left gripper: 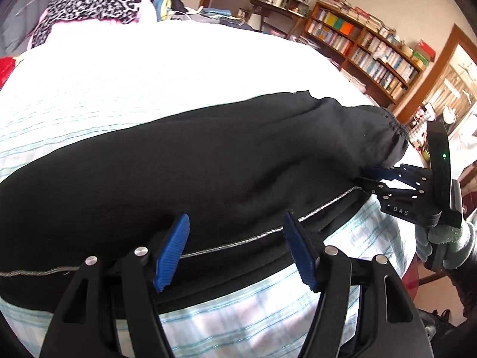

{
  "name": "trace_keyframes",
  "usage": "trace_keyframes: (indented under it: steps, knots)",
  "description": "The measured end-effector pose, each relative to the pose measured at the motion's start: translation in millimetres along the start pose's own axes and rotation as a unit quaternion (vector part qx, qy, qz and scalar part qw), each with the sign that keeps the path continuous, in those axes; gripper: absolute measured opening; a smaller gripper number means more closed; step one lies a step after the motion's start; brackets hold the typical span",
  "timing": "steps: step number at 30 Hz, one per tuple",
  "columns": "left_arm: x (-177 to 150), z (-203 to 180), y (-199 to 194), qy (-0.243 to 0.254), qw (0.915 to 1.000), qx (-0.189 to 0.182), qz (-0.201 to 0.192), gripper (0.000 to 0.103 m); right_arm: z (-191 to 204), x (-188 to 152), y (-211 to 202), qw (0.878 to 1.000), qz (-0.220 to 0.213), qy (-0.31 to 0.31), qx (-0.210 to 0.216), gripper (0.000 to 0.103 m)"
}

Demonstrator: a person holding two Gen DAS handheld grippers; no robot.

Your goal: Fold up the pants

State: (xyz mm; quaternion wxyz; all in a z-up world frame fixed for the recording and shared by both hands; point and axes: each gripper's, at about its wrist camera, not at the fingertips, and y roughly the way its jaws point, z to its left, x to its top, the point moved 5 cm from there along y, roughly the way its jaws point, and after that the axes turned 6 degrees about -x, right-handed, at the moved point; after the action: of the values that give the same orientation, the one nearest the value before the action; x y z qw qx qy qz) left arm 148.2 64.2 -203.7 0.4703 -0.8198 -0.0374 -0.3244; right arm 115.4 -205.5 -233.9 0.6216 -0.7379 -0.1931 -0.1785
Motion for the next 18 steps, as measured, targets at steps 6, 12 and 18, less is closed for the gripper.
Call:
trace_keyframes:
  steps: [6,12,18]
  knots:
    - [-13.4,68.7,-59.7,-0.072,0.9944,0.068,-0.036,0.070,43.6,31.4,-29.2,0.998,-0.050,-0.001,0.042,0.055]
    - [-35.9,141.0,-115.8,-0.140,0.9804,0.127,-0.054,0.073,145.9,63.7,-52.9,0.987,-0.088,-0.060,0.123,0.061]
    - [-40.7,177.1,-153.9,-0.185,0.9721,0.120,-0.080,0.074,254.5,86.7,-78.6,0.966,-0.099,-0.130,0.202,0.062]
